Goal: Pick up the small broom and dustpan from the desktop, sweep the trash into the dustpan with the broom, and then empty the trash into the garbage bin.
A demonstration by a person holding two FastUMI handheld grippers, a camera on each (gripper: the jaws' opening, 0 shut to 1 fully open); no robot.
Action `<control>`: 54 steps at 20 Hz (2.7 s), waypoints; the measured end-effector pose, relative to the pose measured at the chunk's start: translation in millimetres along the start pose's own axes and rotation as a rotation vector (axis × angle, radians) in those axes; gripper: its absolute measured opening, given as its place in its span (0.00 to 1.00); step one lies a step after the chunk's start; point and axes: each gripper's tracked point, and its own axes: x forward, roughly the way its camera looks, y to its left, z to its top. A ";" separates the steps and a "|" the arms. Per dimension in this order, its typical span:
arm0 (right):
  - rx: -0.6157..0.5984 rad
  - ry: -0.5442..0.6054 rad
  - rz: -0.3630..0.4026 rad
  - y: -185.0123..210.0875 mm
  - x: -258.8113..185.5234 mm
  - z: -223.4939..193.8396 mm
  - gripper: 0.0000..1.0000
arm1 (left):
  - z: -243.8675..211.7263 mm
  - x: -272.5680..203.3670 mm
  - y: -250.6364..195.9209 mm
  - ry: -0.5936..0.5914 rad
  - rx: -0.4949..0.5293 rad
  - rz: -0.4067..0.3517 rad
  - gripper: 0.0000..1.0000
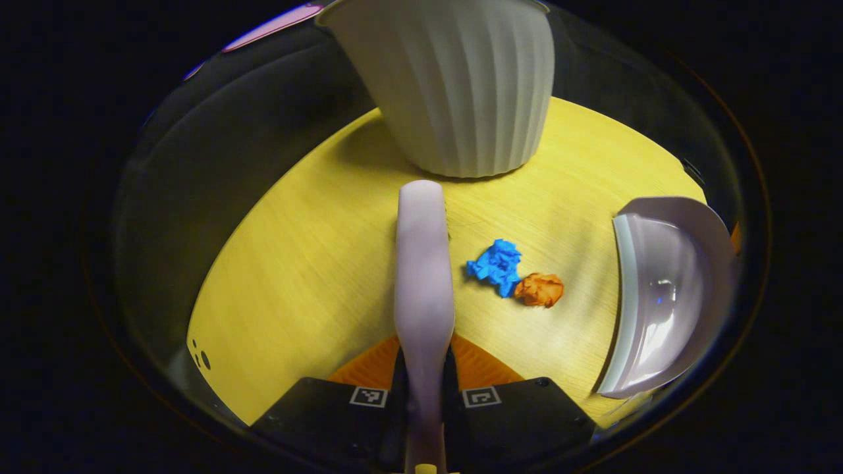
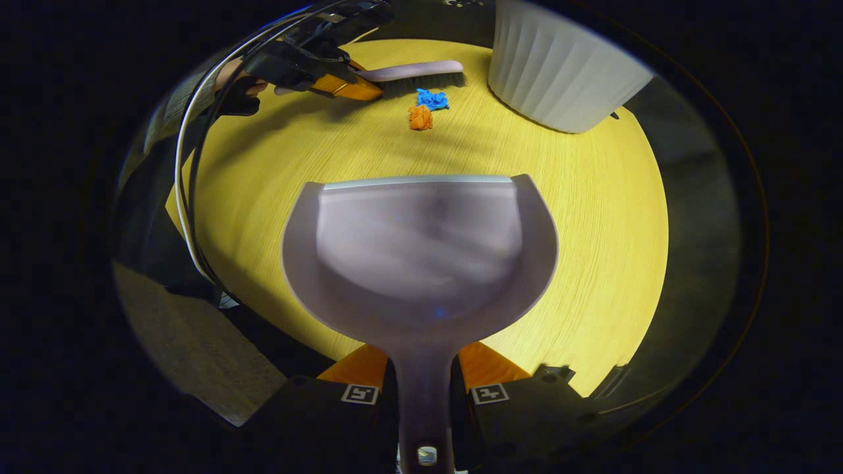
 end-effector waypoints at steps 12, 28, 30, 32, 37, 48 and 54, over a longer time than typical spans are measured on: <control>-0.016 -0.024 -0.010 -4.7 10.4 -8.0 0.36 | -2.9 -32.2 -112.3 -0.029 0.022 -0.339 0.30; 0.131 -0.142 -0.031 11.2 15.0 1.5 0.33 | 11.6 -100.2 -98.0 -0.179 -0.271 -0.280 0.24; 0.158 -0.152 -0.049 12.7 6.5 6.7 0.33 | 0.4 -98.5 -73.6 -0.174 -0.286 -0.218 0.27; 0.202 -0.175 -0.076 9.2 -5.4 6.4 0.36 | -14.8 -97.3 -53.8 -0.162 -0.293 -0.168 0.27; 0.343 -0.218 -0.128 -19.4 -78.0 10.9 0.36 | -37.7 -103.9 -31.1 -0.160 -0.308 -0.145 0.27; 0.344 -0.324 -0.242 -108.1 -182.1 94.9 0.36 | -106.6 -134.8 -24.0 -0.172 -0.394 -0.085 0.27; 0.279 -0.331 -0.330 -169.8 -215.6 165.3 0.36 | -148.9 -144.2 -12.7 -0.146 -0.491 -0.042 0.27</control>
